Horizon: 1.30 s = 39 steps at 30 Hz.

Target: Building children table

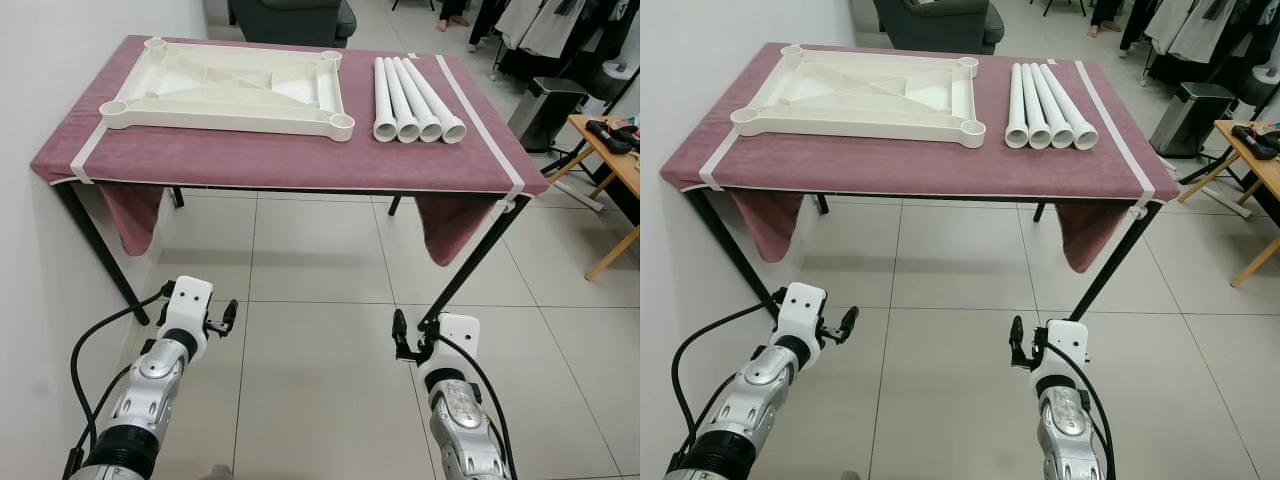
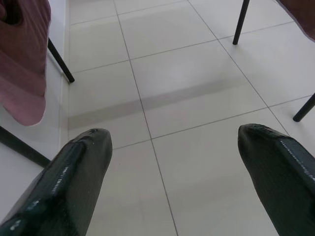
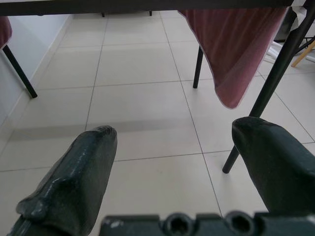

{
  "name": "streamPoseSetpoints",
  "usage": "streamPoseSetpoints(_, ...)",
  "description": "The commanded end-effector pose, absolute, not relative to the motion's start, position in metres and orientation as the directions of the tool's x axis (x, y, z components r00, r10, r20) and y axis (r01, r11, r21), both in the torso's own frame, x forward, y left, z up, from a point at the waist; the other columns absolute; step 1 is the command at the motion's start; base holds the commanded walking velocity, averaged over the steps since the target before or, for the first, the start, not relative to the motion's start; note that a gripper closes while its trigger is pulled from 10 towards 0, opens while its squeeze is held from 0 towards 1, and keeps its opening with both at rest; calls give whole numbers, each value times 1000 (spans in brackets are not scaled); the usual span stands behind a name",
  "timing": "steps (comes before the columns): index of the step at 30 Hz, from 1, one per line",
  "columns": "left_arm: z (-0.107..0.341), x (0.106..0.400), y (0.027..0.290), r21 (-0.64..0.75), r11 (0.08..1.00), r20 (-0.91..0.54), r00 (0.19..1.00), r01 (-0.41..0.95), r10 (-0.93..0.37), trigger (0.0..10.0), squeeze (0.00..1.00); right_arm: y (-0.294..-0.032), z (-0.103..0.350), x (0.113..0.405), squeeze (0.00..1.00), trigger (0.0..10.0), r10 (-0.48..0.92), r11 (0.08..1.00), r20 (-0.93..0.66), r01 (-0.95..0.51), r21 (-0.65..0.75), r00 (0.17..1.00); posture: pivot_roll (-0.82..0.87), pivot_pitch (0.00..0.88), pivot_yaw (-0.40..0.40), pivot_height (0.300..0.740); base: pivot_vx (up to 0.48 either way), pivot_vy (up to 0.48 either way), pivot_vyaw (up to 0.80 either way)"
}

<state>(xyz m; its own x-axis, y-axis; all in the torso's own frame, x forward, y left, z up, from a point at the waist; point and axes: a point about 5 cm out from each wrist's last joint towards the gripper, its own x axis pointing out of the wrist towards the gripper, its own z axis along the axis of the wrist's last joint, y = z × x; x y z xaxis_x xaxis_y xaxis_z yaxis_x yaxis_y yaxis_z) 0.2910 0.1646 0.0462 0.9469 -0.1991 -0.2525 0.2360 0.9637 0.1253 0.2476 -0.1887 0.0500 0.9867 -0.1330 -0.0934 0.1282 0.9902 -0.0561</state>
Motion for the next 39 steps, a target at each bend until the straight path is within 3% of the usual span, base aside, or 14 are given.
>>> streamPoseSetpoints(1, 41, 287, 165, 128, 963, -277, 941, 239, -196, 10000, 0, -189, 42, 242, 0, 10000, -126, 991, -134, 119, -62, 983, 126, 0, -16, 740, 0, 0, 0)
streamPoseSetpoints(11, 53, 286, 161, 95, 981, -216, 966, 167, -144, 10000, 0, -190, 55, 246, 0, 10000, -90, 994, -108, 82, -75, 990, 123, 0, -65, 740, 0, 0, 0)
streamPoseSetpoints(22, 148, 315, 174, 122, 988, 110, 988, 92, -106, 10000, 0, -182, 138, 275, 0, 10000, -51, 997, 184, 62, -54, 982, 136, 0, -50, 740, 0, 0, 0)
streamPoseSetpoints(29, 147, 312, 176, 165, 982, 111, 988, 87, -106, 10000, 0, -188, 113, 268, 0, 10000, -59, 994, 96, 67, -82, 994, 136, 0, -34, 740, 0, 0, 0)
streamPoseSetpoints(39, 146, 316, 182, 172, 982, 73, 993, 80, -94, 10000, 0, -186, 117, 268, 0, 10000, -25, 994, 83, 33, -103, 996, 143, 0, -34, 740, 0, 0, 0)
